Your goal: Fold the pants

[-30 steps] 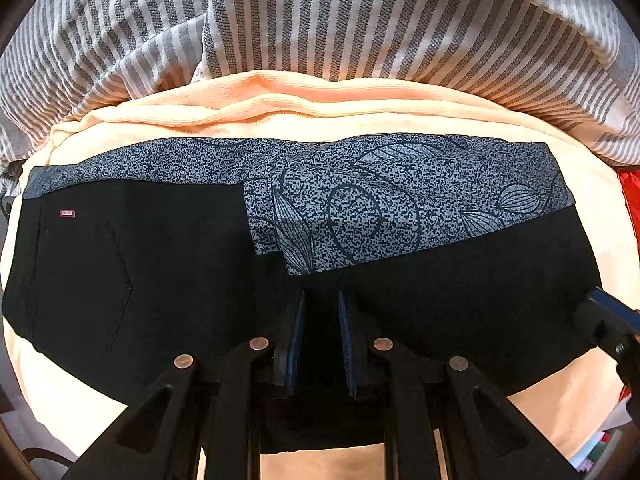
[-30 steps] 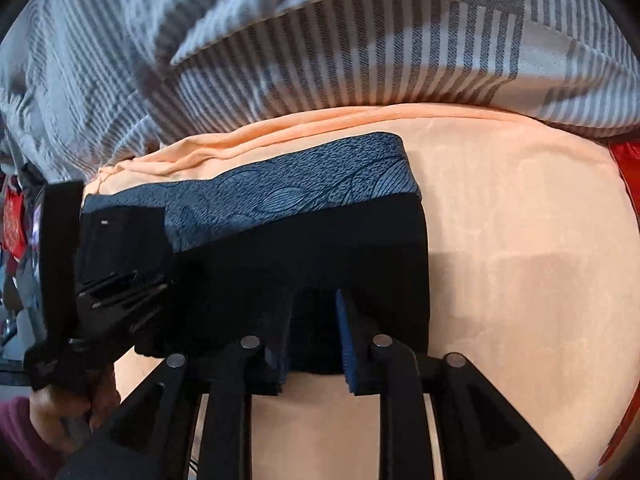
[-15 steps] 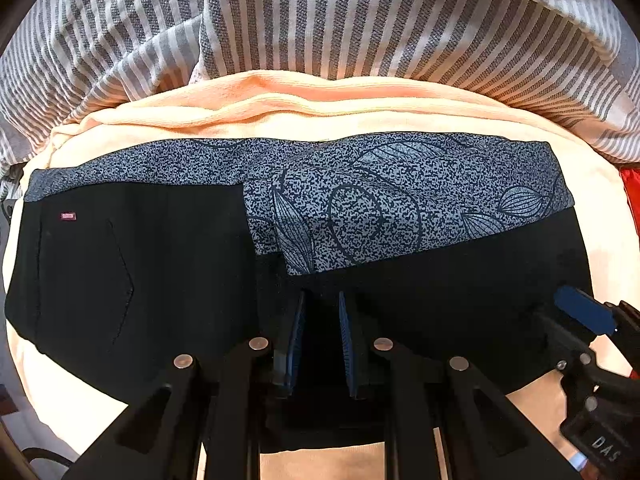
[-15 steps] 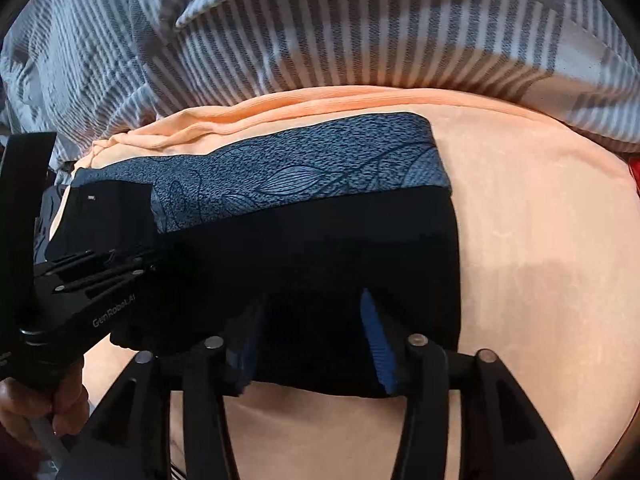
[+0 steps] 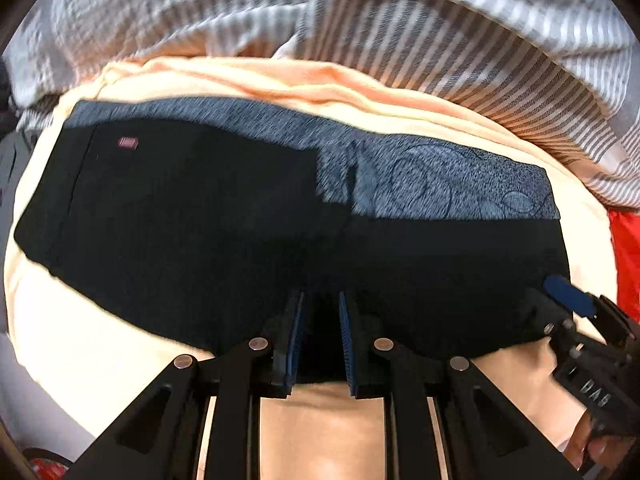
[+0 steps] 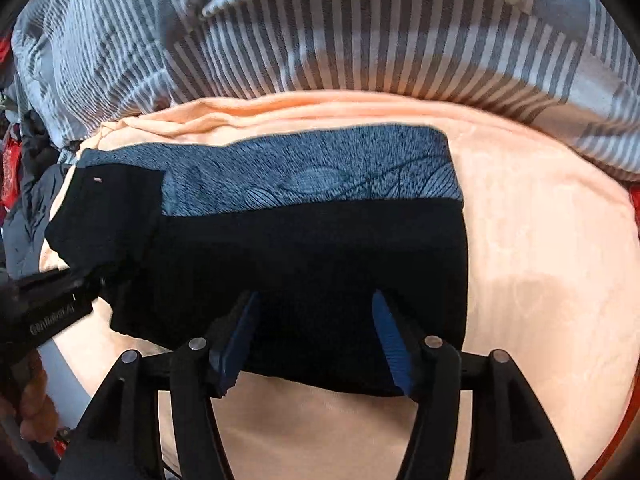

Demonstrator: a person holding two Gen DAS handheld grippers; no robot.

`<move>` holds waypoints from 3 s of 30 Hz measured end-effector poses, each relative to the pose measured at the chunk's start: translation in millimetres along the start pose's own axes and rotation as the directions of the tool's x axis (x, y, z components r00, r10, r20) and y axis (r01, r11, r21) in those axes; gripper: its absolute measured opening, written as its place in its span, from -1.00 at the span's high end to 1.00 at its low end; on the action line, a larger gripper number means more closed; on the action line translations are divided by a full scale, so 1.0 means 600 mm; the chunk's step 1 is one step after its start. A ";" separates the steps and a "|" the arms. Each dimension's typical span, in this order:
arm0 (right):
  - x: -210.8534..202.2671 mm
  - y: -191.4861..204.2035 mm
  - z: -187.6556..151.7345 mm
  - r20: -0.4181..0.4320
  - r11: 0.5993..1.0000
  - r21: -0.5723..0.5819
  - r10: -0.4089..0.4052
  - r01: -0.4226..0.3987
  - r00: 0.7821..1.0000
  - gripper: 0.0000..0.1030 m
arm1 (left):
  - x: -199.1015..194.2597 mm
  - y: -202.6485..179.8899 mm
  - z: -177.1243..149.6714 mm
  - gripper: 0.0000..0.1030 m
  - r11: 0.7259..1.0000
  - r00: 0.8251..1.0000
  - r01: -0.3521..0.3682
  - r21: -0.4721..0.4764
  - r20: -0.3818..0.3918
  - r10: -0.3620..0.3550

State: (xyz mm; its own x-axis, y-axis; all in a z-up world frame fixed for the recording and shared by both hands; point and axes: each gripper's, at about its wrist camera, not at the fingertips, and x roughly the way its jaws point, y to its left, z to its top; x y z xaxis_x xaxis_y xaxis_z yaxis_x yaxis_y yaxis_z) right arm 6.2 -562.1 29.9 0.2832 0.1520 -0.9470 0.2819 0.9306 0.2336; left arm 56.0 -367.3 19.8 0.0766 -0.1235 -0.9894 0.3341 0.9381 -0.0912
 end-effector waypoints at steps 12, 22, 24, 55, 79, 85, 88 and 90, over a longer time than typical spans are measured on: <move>0.088 0.124 0.100 -0.006 0.993 -0.009 0.119 -0.119 0.993 0.36 | -0.016 0.089 -0.033 0.62 0.996 0.998 0.066 -0.055 0.027 -0.065; 0.062 0.169 0.018 -0.090 0.996 -0.076 0.044 -0.051 0.995 0.10 | -0.022 0.163 -0.047 0.62 0.992 0.999 0.036 -0.122 0.024 -0.033; 0.047 0.166 -0.001 -0.063 0.996 -0.092 -0.006 0.000 0.998 -0.27 | -0.022 0.169 -0.048 0.62 0.991 0.999 0.038 -0.125 0.020 -0.036; 0.029 0.178 -0.009 -0.100 0.995 -0.080 -0.076 0.068 0.992 -0.36 | -0.008 0.251 -0.037 -0.97 0.959 0.999 0.022 -0.282 0.038 -0.012; 0.073 0.195 -0.013 -0.130 0.984 -0.143 -0.124 0.105 0.984 -0.52 | 0.041 0.493 -0.029 -0.97 0.699 0.884 0.464 -0.545 0.336 -0.325; 0.078 0.202 -0.014 -0.122 0.979 -0.162 -0.144 0.123 0.982 -0.54 | 0.039 0.503 -0.004 -0.97 0.646 0.829 0.556 -0.523 0.407 -0.384; 0.080 0.206 -0.014 -0.119 0.978 -0.167 -0.149 0.128 0.982 -0.56 | 0.036 0.499 0.004 -0.97 0.656 0.816 0.569 -0.496 0.437 -0.379; 0.083 0.210 -0.013 -0.117 0.976 -0.172 -0.153 0.132 0.981 -0.57 | 0.056 0.496 0.009 -0.97 0.666 0.838 0.539 -0.515 0.403 -0.367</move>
State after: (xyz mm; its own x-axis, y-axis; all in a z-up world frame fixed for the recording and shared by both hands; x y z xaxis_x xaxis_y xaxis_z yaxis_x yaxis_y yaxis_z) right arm 48.8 -434.8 10.6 0.1275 0.0458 -0.9908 0.1545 0.9858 0.0654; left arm 162.8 -94.1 -39.8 0.3200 -0.5785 -0.7503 -0.2203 0.7248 -0.6528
